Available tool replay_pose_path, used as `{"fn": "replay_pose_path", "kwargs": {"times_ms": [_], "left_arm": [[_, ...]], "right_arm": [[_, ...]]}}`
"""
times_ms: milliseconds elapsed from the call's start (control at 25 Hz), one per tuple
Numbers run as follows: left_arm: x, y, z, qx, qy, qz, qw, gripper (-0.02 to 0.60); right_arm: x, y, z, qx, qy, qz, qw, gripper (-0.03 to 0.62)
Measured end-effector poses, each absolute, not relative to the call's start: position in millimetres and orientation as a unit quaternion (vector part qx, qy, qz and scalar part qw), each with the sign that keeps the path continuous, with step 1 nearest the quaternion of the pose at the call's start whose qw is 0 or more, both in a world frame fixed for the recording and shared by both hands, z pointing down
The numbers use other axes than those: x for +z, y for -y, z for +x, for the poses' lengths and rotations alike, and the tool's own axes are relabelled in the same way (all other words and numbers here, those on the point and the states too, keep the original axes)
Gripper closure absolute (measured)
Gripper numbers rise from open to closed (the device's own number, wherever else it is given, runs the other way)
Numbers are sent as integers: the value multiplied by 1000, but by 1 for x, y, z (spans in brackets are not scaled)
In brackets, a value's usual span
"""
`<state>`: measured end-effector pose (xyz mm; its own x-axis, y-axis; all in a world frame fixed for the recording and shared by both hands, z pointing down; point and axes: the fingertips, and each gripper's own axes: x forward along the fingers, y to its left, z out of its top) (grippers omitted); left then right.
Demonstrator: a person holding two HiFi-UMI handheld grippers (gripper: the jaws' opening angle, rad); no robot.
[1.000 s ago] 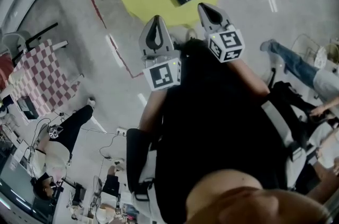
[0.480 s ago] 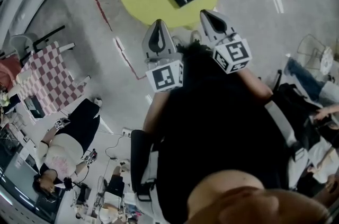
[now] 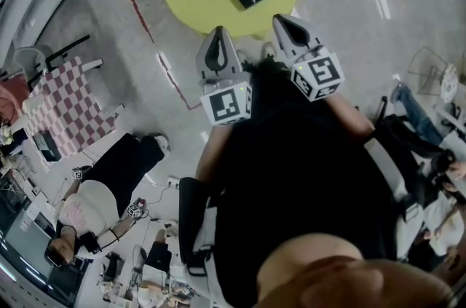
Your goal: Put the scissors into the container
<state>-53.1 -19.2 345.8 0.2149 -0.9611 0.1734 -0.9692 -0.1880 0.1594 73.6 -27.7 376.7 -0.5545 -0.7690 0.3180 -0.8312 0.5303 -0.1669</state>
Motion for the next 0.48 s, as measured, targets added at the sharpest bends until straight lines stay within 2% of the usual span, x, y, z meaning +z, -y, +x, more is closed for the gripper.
{"fn": "replay_pose_path", "kwargs": {"times_ms": [480], "left_arm": [[348, 13, -50, 19, 626, 771, 120, 583]], "right_arm": [[382, 20, 76, 159, 868, 459, 105, 595]]}}
